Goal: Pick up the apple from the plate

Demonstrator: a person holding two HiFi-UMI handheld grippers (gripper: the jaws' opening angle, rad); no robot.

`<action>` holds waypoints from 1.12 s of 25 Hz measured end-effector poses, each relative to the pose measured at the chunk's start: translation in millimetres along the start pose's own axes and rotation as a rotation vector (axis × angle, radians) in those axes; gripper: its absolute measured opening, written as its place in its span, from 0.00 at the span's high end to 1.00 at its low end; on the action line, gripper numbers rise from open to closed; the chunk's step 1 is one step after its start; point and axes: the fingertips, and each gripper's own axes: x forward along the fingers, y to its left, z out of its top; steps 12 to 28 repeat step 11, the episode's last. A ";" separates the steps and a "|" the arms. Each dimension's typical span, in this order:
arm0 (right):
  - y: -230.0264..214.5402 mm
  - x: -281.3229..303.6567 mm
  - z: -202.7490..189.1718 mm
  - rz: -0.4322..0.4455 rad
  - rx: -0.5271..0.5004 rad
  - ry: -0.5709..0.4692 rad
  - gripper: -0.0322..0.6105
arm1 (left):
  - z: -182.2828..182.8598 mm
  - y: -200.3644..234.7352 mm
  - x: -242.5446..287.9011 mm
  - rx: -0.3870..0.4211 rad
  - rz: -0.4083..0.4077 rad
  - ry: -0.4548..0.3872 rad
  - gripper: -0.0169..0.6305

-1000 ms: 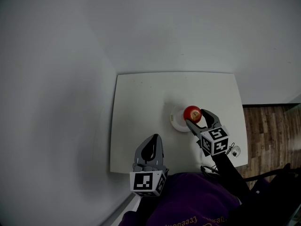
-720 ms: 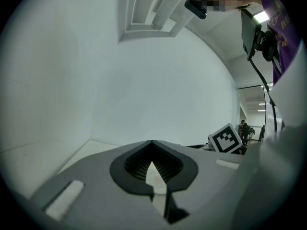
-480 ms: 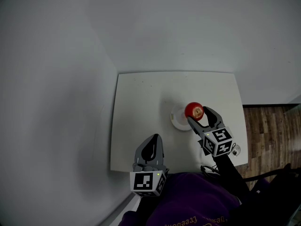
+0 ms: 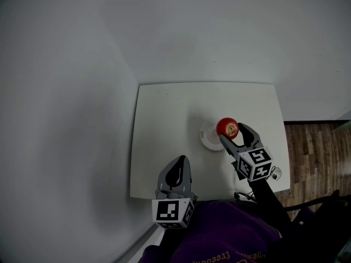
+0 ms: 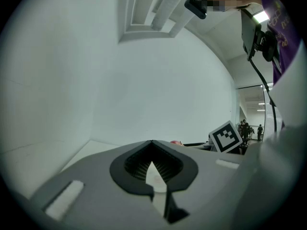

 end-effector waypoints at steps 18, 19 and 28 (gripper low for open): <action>-1.9 -0.1 0.6 0.000 0.002 0.002 0.44 | 4.0 -0.3 -1.0 0.010 0.008 0.000 0.96; -1.9 -0.1 0.6 0.000 0.002 0.002 0.44 | 4.0 -0.3 -1.0 0.010 0.008 0.000 0.96; -1.9 -0.1 0.6 0.000 0.002 0.002 0.44 | 4.0 -0.3 -1.0 0.010 0.008 0.000 0.96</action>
